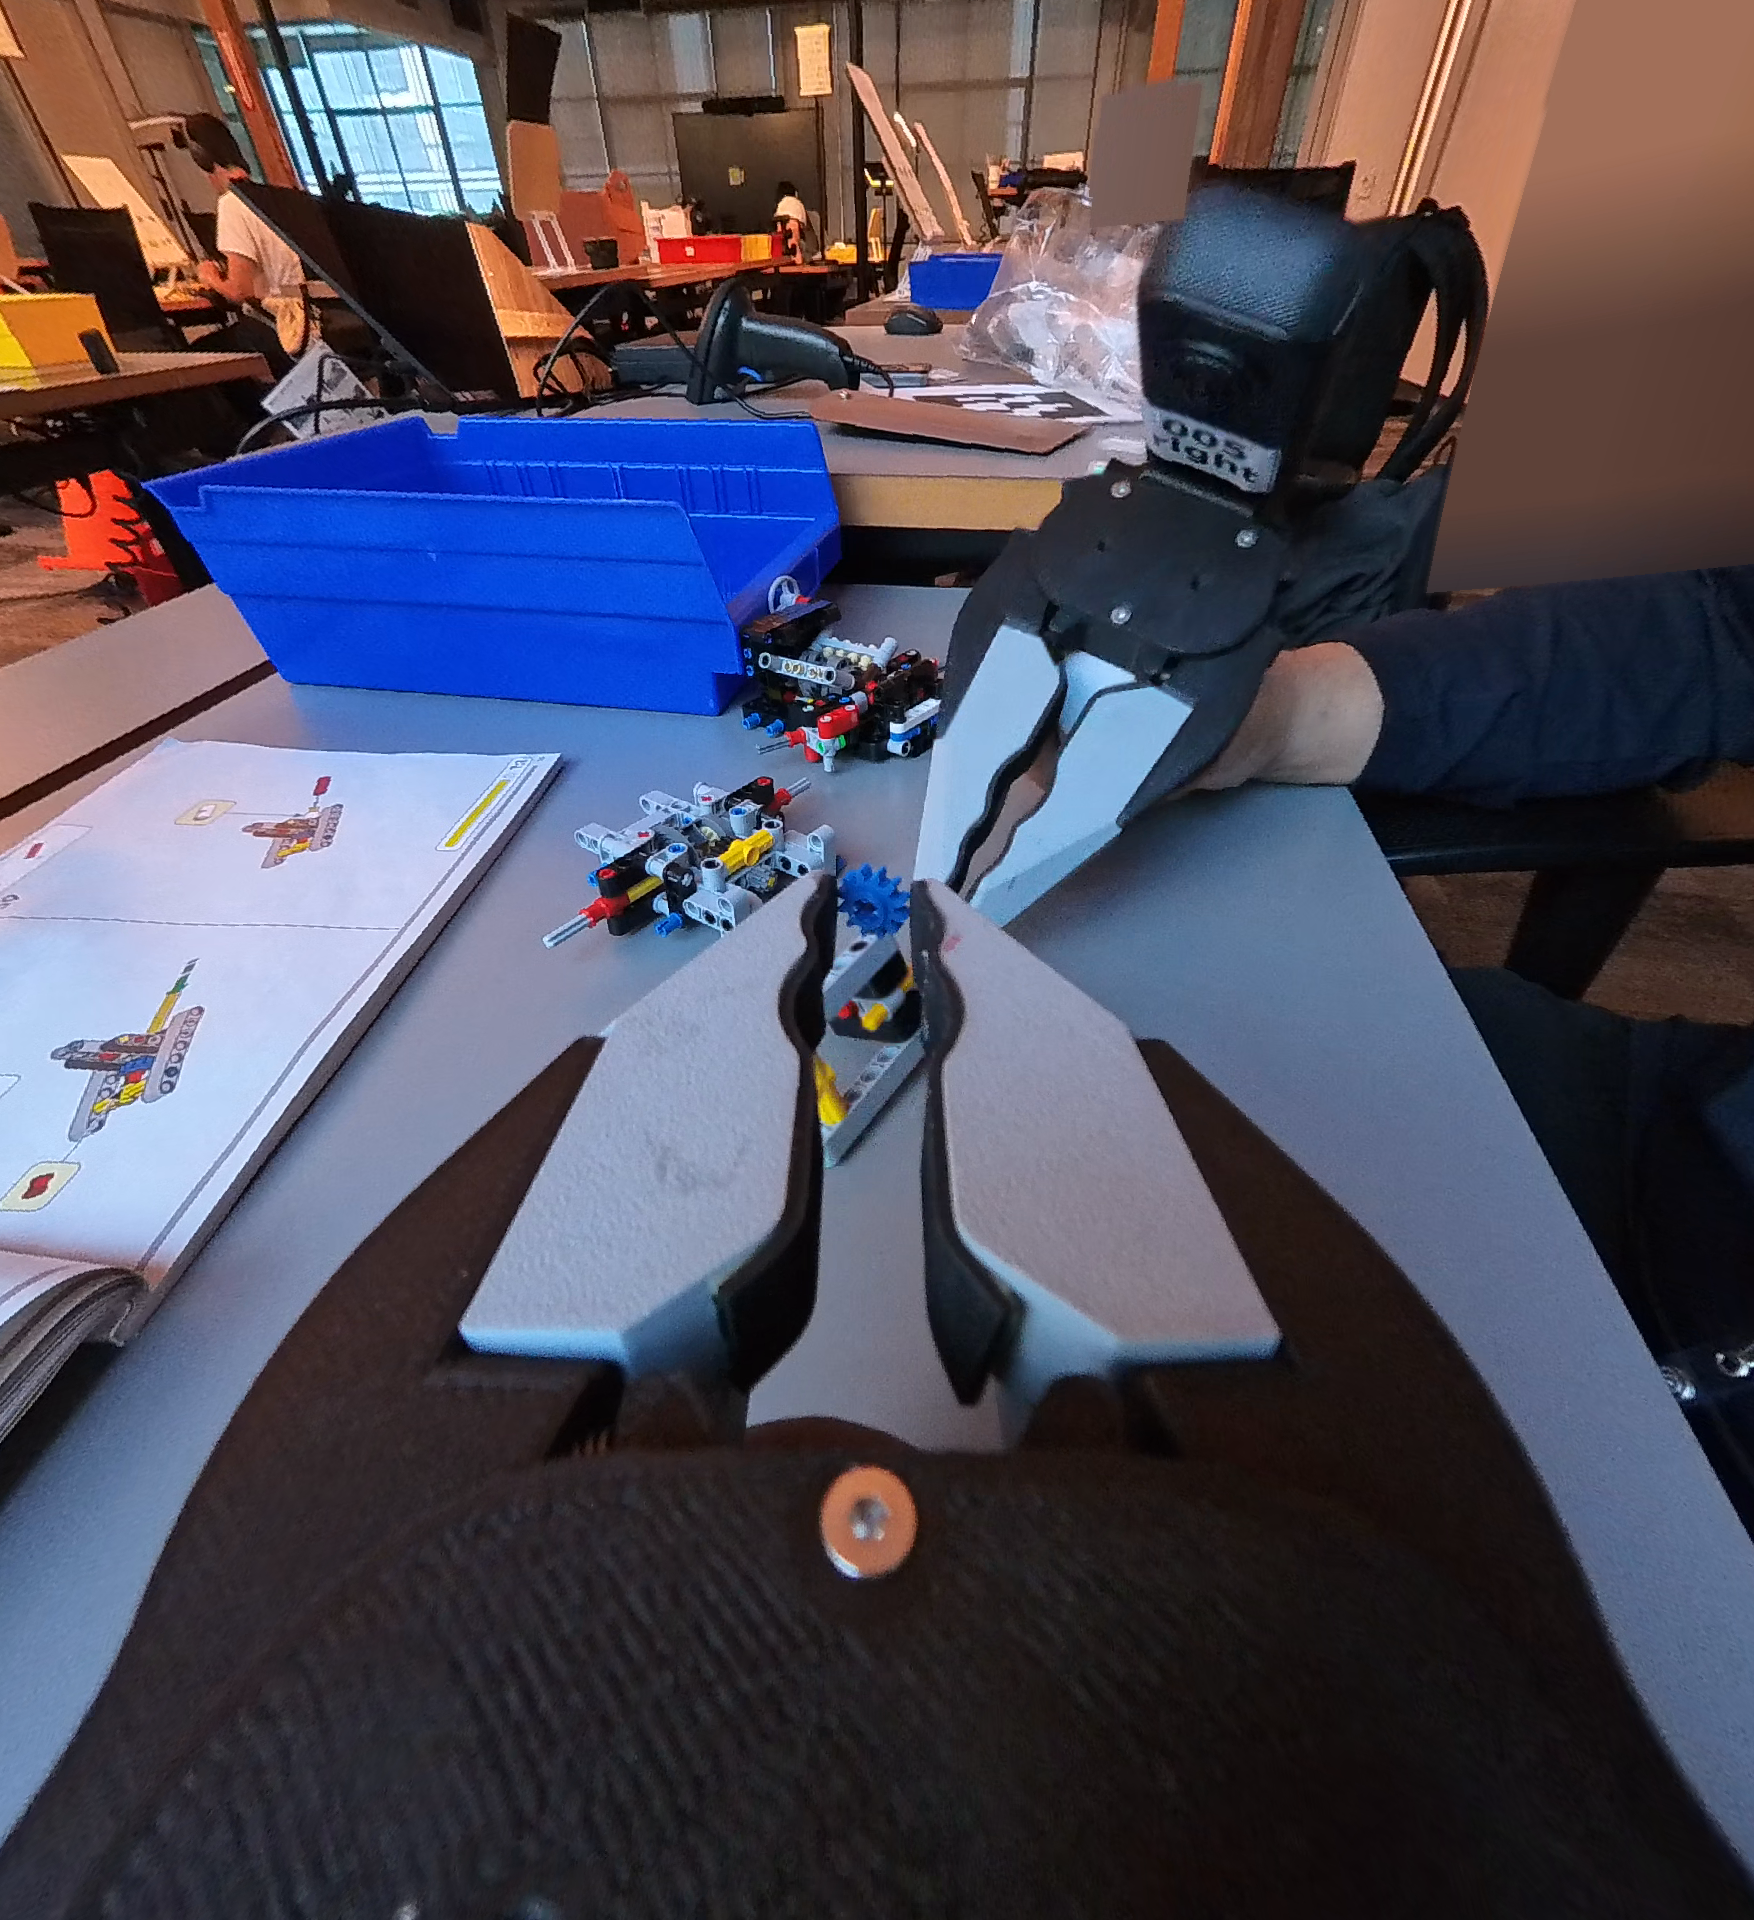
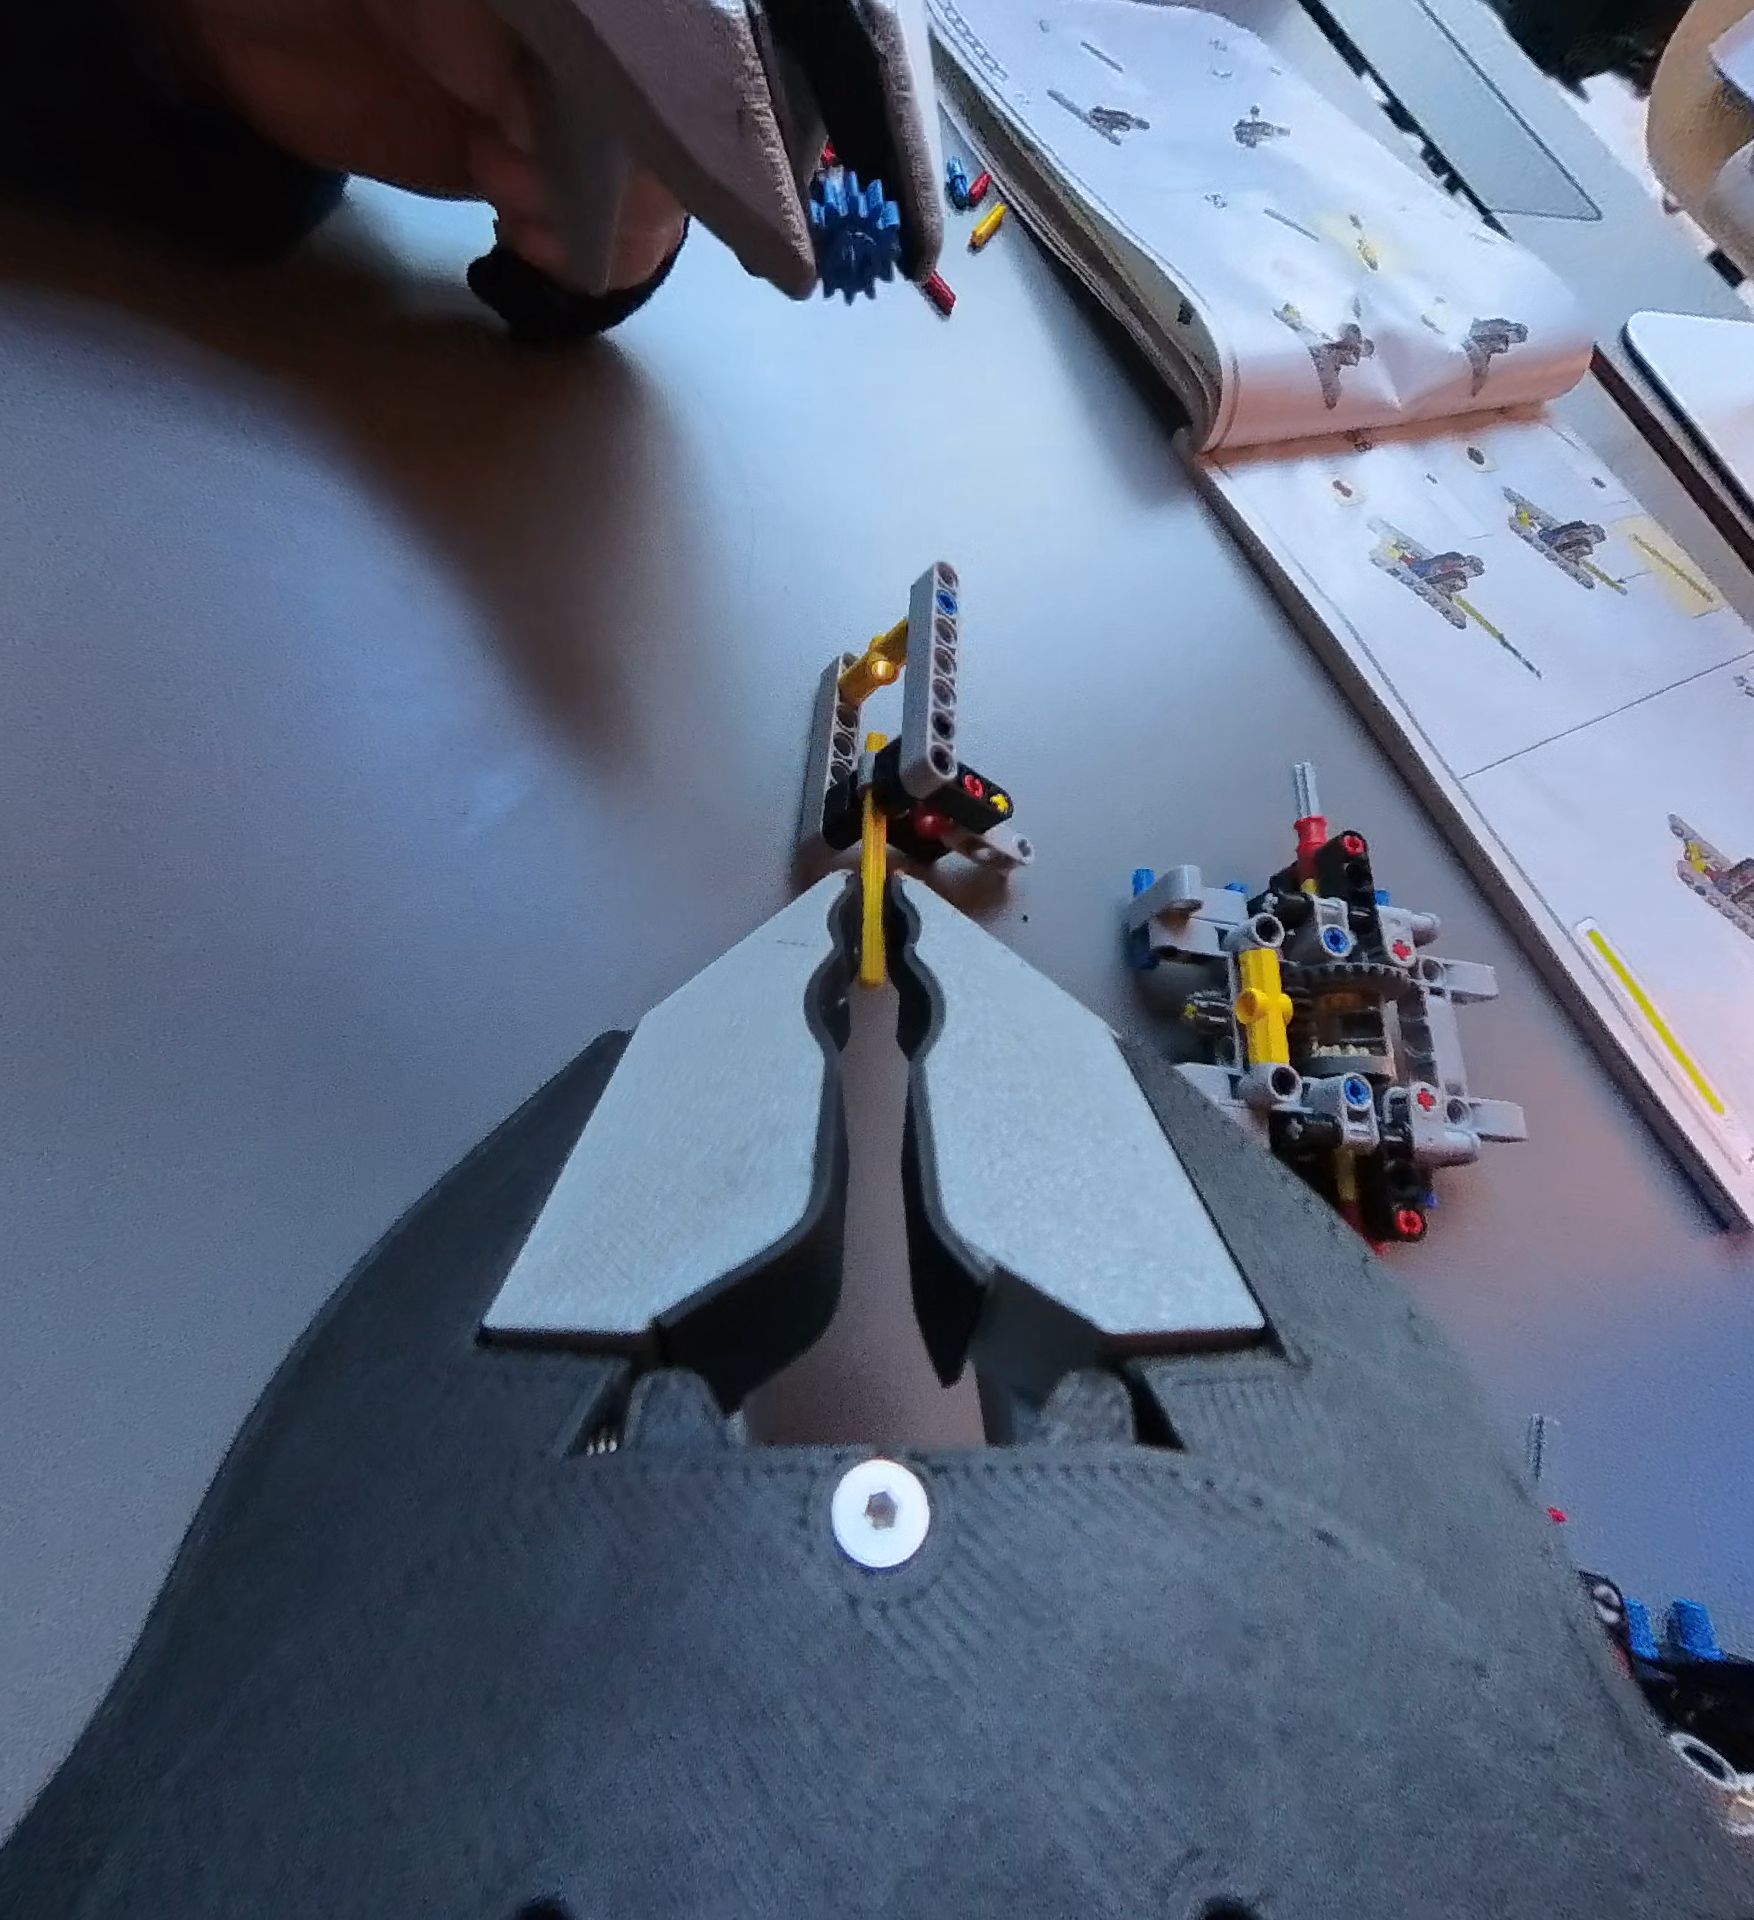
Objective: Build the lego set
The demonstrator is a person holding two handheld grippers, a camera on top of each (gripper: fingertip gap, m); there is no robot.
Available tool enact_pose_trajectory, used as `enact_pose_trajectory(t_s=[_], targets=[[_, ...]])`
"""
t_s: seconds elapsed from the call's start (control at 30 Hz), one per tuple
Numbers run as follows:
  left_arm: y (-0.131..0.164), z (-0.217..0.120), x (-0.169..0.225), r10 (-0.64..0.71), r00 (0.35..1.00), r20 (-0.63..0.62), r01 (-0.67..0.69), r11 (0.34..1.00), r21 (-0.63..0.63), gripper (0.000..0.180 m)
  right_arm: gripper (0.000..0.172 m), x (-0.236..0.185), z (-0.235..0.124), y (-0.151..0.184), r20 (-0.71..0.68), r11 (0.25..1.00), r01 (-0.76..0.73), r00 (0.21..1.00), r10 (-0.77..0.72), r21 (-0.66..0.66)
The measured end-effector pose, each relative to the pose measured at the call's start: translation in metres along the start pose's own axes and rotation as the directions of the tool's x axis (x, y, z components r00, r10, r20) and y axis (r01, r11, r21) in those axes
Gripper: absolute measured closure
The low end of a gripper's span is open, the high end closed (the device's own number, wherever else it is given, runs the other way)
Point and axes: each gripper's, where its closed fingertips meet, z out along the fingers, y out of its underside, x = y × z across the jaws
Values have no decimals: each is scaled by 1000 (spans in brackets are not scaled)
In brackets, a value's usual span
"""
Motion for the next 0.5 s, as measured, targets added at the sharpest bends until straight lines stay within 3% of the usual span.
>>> enact_pose_trajectory(t_s=[0.5], targets=[[1, 1, 1, 3, 1000, -3, -3, 1000, -6, 170, 171, -5, 1, 1, 16, 999, 35, 999, -35, -5]])
